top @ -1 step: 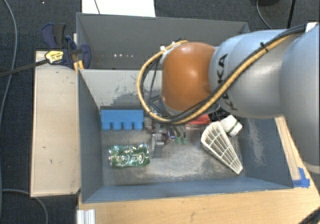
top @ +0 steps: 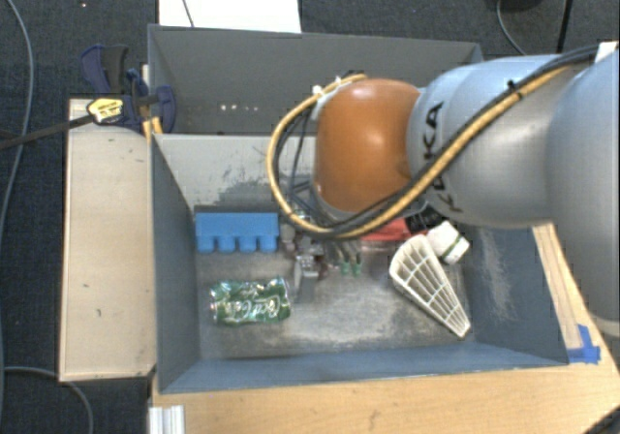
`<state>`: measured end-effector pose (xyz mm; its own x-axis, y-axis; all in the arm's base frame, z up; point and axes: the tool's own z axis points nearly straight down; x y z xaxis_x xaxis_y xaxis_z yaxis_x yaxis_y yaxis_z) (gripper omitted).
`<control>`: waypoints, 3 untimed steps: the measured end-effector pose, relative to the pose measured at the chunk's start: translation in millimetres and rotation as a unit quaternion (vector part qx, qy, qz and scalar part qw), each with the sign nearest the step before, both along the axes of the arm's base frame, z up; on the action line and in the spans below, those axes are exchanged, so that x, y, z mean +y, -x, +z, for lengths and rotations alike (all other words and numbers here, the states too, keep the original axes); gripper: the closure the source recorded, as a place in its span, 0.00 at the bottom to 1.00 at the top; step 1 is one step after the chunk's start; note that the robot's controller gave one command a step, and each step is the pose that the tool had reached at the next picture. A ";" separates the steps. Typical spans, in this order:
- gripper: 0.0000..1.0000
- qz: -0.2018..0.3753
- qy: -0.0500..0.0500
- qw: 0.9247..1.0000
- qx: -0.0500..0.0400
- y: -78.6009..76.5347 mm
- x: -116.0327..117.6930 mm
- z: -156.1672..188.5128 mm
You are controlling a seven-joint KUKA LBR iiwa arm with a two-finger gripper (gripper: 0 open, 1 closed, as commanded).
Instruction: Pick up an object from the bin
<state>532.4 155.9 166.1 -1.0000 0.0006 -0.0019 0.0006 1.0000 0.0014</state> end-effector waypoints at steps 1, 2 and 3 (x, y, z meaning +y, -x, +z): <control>0.00 0.006 -0.001 1.000 -0.004 14.3 6.4 -30.5; 0.00 0.037 -0.001 0.999 -0.001 28.9 18.5 -84.2; 1.00 0.031 -0.001 1.000 -0.003 44.2 24.9 -93.8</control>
Offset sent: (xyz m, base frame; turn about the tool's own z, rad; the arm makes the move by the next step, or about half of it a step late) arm -0.0331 0.0221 -0.0961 -0.0878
